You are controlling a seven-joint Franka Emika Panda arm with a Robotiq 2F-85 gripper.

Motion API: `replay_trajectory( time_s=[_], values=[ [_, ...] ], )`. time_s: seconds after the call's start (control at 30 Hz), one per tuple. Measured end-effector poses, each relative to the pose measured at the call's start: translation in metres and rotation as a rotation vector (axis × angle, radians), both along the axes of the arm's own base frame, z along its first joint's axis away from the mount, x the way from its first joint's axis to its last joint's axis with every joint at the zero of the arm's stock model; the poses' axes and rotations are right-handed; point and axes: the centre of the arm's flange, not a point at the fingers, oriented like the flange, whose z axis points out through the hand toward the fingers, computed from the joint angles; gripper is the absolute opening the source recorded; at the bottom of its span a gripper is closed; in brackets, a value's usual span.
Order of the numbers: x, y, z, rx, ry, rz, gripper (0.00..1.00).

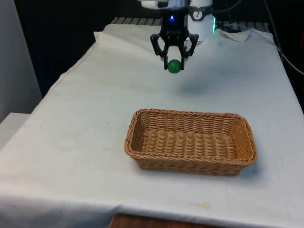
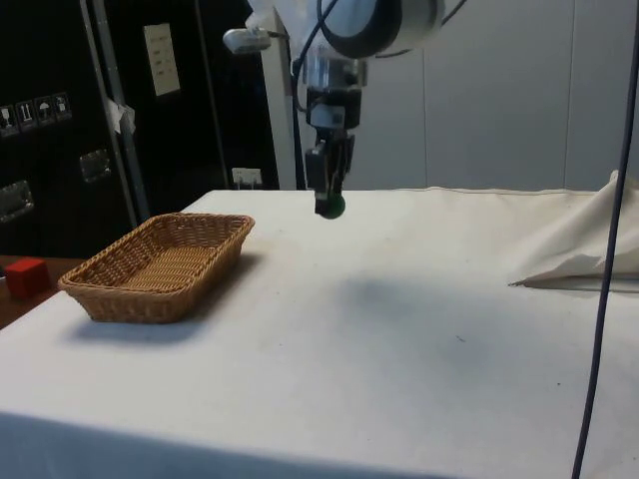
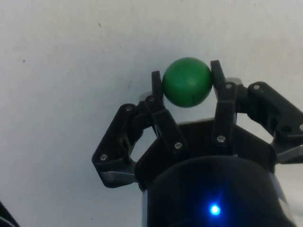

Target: Pick up the ball and place it into the basket.

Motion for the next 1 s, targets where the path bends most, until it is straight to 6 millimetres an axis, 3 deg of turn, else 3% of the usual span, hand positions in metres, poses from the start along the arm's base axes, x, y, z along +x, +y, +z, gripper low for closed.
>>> replay_trajectory(
  time_s=[0.83,1.0],
  values=[
    [0.040,-0.001,0.079,0.053,0.003,0.006,0.02],
    [0.049,0.000,0.088,0.051,0.002,0.009,0.02]
  ],
)
